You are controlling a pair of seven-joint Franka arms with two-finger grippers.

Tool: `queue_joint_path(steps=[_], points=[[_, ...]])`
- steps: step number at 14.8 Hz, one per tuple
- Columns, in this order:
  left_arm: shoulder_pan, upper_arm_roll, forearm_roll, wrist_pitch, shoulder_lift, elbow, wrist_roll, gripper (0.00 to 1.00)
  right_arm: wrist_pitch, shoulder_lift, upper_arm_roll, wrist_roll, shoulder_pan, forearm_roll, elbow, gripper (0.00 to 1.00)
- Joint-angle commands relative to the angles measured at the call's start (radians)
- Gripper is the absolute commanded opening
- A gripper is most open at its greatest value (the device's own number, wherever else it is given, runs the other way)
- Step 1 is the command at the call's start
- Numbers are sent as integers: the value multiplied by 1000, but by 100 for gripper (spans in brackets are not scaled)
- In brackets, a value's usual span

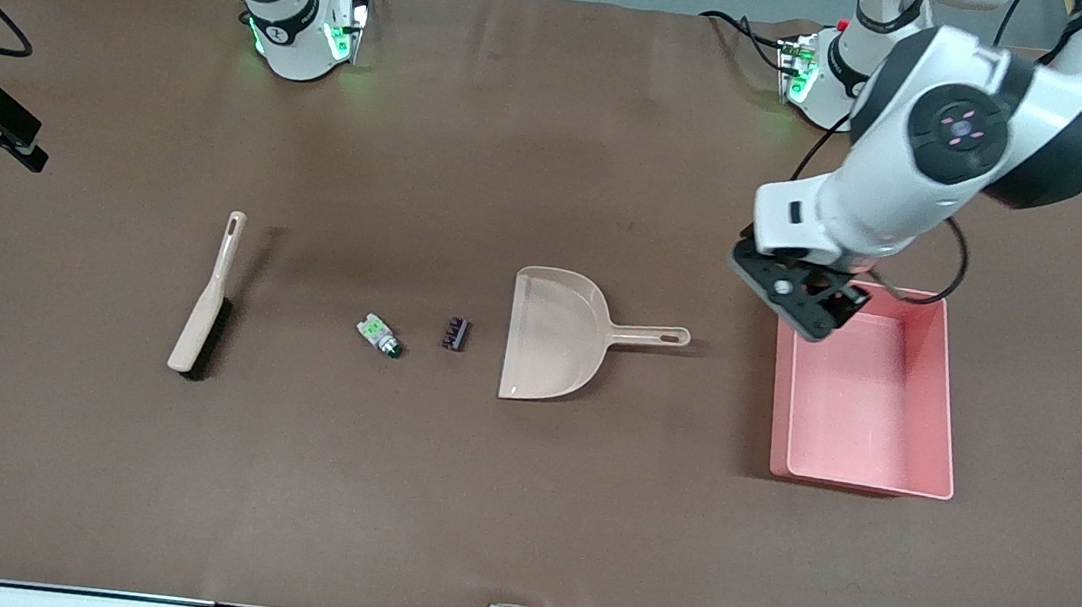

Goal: Clean e-waste and dump in bin
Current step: 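Reach the left gripper down to the white dustpan handle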

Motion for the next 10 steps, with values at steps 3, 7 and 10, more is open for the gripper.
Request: queue_joint_path(steps=[3,7,10], points=[[-11,-109,154,91,111,0,76,98,-10,-12,6,12,-9,7,-2,100],[-11,-127,189,191,183,0,135,98,-11,75,12,-3,9,1,-5,100],[-17,-136,189,200,199,0,152,98,-11,94,14,1,36,-20,-8,100]])
